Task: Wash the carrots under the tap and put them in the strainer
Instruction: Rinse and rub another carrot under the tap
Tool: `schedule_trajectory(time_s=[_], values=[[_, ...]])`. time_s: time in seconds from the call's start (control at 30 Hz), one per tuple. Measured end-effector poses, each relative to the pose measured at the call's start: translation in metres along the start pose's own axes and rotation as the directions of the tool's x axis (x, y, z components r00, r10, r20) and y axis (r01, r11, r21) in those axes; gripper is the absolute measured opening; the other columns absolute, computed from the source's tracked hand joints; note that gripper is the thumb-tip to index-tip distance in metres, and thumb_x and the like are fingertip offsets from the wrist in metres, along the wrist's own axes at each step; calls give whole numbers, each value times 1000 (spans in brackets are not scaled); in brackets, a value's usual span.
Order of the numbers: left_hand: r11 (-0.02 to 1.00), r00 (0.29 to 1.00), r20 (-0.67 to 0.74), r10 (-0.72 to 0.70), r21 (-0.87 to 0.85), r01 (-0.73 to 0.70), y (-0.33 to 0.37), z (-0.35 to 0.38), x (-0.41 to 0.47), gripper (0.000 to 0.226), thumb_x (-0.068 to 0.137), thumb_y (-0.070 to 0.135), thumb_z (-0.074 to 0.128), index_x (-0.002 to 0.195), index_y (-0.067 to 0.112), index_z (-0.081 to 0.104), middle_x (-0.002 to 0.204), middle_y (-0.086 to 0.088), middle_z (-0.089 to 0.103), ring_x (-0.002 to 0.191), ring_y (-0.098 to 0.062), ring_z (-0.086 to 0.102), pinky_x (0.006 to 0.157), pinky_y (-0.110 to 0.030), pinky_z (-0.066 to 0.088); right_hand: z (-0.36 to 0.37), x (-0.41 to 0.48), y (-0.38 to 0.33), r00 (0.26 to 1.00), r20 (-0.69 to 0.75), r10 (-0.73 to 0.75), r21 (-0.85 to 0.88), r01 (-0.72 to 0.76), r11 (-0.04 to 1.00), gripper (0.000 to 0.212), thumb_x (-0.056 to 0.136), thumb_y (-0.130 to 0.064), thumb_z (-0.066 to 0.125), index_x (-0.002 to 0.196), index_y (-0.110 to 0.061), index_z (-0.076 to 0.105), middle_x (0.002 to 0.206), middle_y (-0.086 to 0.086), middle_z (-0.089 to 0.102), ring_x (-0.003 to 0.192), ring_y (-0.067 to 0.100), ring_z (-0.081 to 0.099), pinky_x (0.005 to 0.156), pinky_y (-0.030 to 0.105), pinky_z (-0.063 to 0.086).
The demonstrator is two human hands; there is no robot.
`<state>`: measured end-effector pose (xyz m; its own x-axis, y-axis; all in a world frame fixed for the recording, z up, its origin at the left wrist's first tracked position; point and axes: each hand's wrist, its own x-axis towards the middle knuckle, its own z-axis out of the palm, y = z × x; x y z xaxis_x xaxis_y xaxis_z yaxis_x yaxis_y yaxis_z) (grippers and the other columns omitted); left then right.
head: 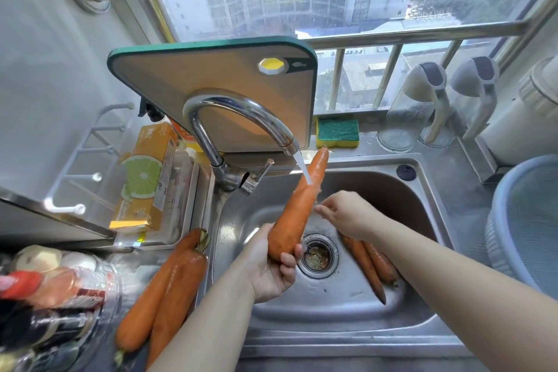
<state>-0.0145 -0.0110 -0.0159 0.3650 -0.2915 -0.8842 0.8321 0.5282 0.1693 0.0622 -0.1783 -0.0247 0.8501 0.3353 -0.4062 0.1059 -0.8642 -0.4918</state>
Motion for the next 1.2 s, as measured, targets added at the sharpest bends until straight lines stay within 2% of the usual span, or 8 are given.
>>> schedule_trajectory(time_s=[0.13,0.27,0.33,0.5,0.67,0.8,0.97,1.2], values=[[1000,1000,-27,-5,-4,5,1,-10,-1,46,93,46,42,82,5,59,60,-5,57,32,-7,43,34,-13,30,-8,1,3,968,-242,58,337,28,941,23,85,-8,61,104,-13,73,97,2,73,87,11,65,78,25,52],[1000,1000,-7,-21,10,21,0,-11,-1,40,89,42,46,81,5,60,60,-4,57,31,-6,43,34,-13,30,-9,-2,-7,986,148,-80,981,-136,138,38,89,10,48,122,-8,56,100,6,67,88,13,66,76,26,55],[999,998,41,-37,10,37,-3,-10,-1,39,82,41,53,76,4,65,60,-3,58,32,-6,44,35,-13,30,-10,-3,-13,976,163,-143,986,-157,53,36,88,11,50,121,-5,54,105,10,65,93,18,66,83,29,57],[984,1000,23,-4,180,-1,-4,-9,-2,53,88,52,50,82,3,69,72,-9,66,54,-16,64,50,-24,51,-5,-4,-16,990,113,-81,990,-106,92,33,92,-1,54,125,2,50,109,15,61,95,24,63,88,33,53],[687,886,58,460,610,-396,2,14,10,58,88,67,42,124,23,54,112,-6,67,100,-22,66,91,-44,53,5,-5,-27,990,-29,139,911,-31,411,26,96,-24,54,110,-2,59,92,10,65,79,17,66,70,28,59],[335,750,138,646,832,-442,-6,24,15,45,91,58,44,119,24,55,101,-1,69,93,-19,66,89,-45,53,8,-6,-27,988,-28,154,889,-46,455,22,96,-21,55,106,-2,62,84,7,64,71,12,64,61,20,56],[252,707,180,684,852,-460,-13,21,11,16,95,43,47,92,29,55,85,2,67,81,-17,66,77,-35,53,9,-11,-17,992,120,24,910,-120,397,26,90,-3,61,115,3,57,103,18,65,91,23,66,84,31,57],[186,705,211,677,878,-441,-18,24,2,21,88,50,52,90,30,53,77,8,64,70,-10,62,62,-29,48,20,1,-33,948,-175,267,778,-33,627,35,97,-43,43,93,-12,59,89,7,62,88,24,62,89,47,49]])
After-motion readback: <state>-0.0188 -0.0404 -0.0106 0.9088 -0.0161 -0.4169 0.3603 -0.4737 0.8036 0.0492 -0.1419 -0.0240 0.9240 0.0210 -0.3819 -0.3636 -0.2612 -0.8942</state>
